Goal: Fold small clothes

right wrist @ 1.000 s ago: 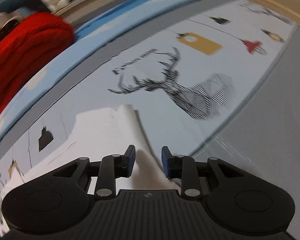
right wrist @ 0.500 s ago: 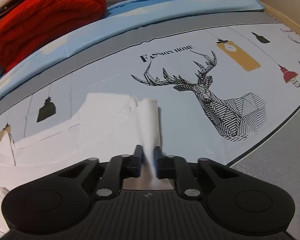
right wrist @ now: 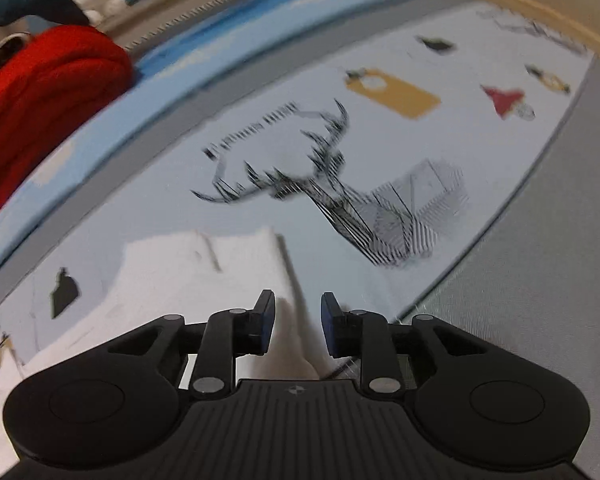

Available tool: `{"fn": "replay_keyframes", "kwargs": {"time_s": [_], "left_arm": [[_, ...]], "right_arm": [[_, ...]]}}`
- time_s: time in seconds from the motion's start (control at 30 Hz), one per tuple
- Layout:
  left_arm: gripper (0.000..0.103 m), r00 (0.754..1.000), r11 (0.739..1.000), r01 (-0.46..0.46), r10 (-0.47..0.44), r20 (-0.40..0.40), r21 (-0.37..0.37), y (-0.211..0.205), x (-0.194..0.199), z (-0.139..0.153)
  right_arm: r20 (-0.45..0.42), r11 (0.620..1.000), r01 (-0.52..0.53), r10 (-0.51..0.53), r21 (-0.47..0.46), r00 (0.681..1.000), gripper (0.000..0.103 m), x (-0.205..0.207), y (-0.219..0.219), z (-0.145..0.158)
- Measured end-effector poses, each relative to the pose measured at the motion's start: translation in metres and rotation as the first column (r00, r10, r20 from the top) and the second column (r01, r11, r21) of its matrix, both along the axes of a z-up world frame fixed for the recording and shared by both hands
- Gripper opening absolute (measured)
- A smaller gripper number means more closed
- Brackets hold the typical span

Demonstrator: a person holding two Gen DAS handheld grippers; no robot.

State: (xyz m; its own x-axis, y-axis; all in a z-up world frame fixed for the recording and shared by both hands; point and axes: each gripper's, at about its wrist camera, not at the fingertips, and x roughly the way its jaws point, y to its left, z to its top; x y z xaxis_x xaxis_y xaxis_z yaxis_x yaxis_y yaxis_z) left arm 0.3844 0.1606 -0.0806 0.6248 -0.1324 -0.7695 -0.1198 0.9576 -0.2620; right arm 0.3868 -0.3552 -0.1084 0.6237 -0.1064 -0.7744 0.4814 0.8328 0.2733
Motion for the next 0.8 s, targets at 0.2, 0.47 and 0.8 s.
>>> {"fn": "replay_keyframes", "kwargs": {"time_s": [0.2, 0.47, 0.8], "left_arm": [[0.028, 0.971, 0.989, 0.146, -0.145, -0.190, -0.006, -0.023, 0.005, -0.033], [0.039, 0.982, 0.998, 0.053, -0.048, -0.181, 0.020, -0.010, 0.003, -0.029], [0.003, 0.982, 0.995, 0.048, -0.030, -0.185, 0.091, -0.029, -0.009, -0.018]], "right_arm": [[-0.019, 0.979, -0.173, 0.176, 0.104, 0.984, 0.031, 0.003, 0.016, 0.002], [-0.086, 0.983, -0.159, 0.167, 0.089, 0.982, 0.030, 0.005, 0.027, -0.008], [-0.073, 0.984, -0.168, 0.172, 0.062, 0.982, 0.030, 0.003, 0.034, -0.001]]}}
